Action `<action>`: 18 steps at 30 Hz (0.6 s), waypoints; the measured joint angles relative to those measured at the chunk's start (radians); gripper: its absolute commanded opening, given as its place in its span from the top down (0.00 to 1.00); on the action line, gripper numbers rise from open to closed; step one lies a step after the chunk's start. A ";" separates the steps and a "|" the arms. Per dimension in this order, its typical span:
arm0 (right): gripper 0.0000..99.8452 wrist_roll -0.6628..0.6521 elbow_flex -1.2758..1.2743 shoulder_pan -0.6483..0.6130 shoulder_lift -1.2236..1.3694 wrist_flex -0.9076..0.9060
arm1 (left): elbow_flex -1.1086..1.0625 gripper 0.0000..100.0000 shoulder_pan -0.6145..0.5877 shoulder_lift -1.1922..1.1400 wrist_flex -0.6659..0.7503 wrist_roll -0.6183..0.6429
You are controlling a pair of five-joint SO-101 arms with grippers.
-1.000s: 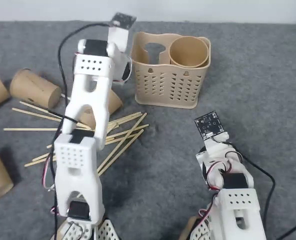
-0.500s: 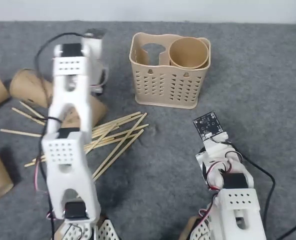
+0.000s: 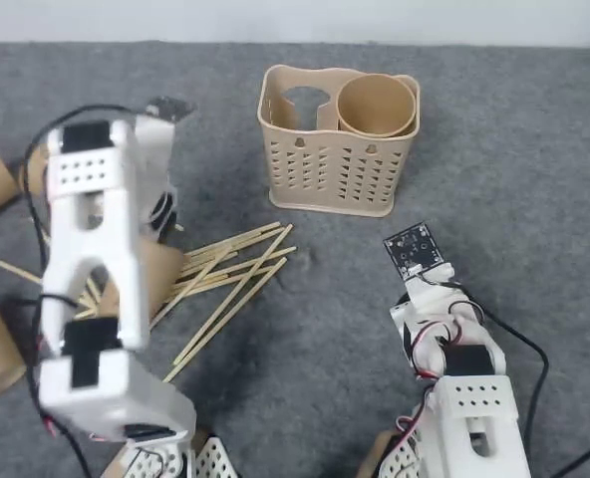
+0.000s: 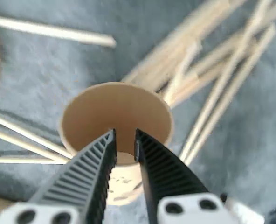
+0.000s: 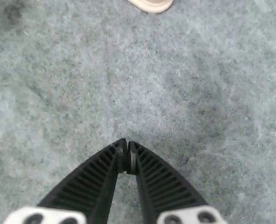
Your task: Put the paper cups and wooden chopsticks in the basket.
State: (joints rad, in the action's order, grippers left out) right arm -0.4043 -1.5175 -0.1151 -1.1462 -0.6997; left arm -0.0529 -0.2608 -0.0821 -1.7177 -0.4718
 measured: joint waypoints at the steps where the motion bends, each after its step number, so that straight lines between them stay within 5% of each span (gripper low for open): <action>1: 0.99 0.000 0.000 0.000 0.000 0.000 | -0.035 0.94 -0.008 0.034 0.000 -0.020; 18: 0.99 0.000 0.000 0.000 0.000 0.000 | -0.158 0.93 -0.477 0.146 0.000 -0.388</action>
State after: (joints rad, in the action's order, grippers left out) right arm -0.4043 -1.5175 -0.1151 -1.1462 -0.6997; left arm -0.2110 -0.7380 0.0637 -1.7177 -0.8600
